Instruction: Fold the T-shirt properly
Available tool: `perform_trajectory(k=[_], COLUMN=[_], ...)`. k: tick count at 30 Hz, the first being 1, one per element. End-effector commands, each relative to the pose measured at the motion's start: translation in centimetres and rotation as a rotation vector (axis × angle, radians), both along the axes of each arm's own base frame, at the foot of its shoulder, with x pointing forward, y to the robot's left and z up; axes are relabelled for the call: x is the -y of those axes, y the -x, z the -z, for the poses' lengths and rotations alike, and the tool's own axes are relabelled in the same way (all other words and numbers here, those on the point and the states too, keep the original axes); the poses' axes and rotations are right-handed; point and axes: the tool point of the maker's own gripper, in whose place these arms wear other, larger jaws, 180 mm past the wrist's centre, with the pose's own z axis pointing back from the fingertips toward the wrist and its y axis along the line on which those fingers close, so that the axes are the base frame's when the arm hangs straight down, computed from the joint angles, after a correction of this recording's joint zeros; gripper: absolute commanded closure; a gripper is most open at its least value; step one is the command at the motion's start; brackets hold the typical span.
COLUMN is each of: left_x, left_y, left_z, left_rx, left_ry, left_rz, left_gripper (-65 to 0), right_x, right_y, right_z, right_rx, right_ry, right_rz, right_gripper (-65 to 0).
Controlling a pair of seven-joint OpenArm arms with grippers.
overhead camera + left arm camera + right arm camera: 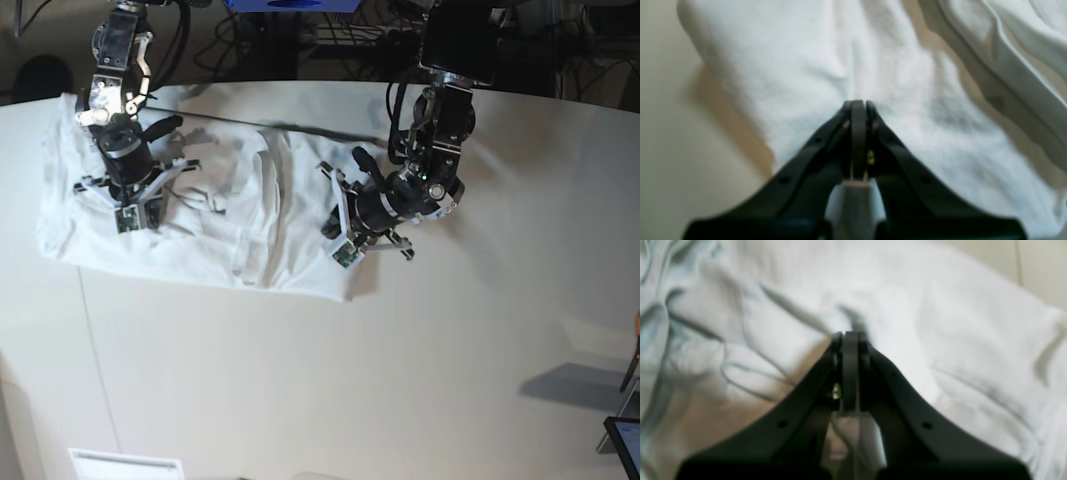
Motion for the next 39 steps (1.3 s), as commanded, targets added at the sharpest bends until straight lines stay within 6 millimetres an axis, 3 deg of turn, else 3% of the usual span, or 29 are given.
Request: perform_trajectory(k=[1,6,9,12,16,20,24,28,34,37,39], left_x=[0.3,-2.4,-5.4,-8.8,-14.7,-19.8,-23.0,-23.6,-24.0,-24.0,-24.1], left_y=[-0.1,-2.2,-3.6,-4.9,-5.3,-3.9,-2.0,-0.9,0.0,0.2,0.2], left_z=[-1.1,-5.5,-7.5,-9.1,-9.9,-9.1,-7.8,-7.1,-6.7,-6.6,-6.5], left_rx=[0.028,0.158,0.213,0.247,0.269,0.251,0.214,0.184,0.162,0.158,0.156], left_ry=[0.0,0.012,-0.012,-0.048,-0.131,-0.274,-0.409,-0.417,-0.407,-0.411,-0.411], left_rz=[0.018,-0.074,-0.157,-0.244,-0.348,-0.416,-0.461,-0.452,-0.439,-0.437,-0.437], left_gripper=[0.0,0.0,0.0,0.0,0.0,0.0,0.0,0.0,0.0,0.0,0.0], right_x=[0.1,0.1,-1.2,-4.6,-11.0,-14.7,-17.6,-18.9,-19.9,-20.0,-18.9], right_y=[-1.1,-1.9,-2.0,-1.6,-0.6,-0.6,-1.1,-2.1,-3.0,-3.6,-4.2], right_z=[-2.4,-6.0,-7.0,-6.8,-6.9,-7.7,-8.5,-8.0,-4.0,-2.7,-2.1], right_rx=[0.084,0.179,0.202,0.182,0.173,0.189,0.177,0.142,0.027,0.005,-0.002], right_ry=[0.0,0.025,0.022,0.001,-0.04,-0.058,-0.037,-0.013,-0.038,-0.049,-0.059], right_rz=[0.0,-0.007,-0.048,-0.174,-0.41,-0.517,-0.601,-0.639,-0.65,-0.655,-0.621], right_gripper=[-3.5,-16.5,-18.1,-14.8,-4.5,-3.8,-3.6,-3.6,-3.6,-3.6,-3.6])
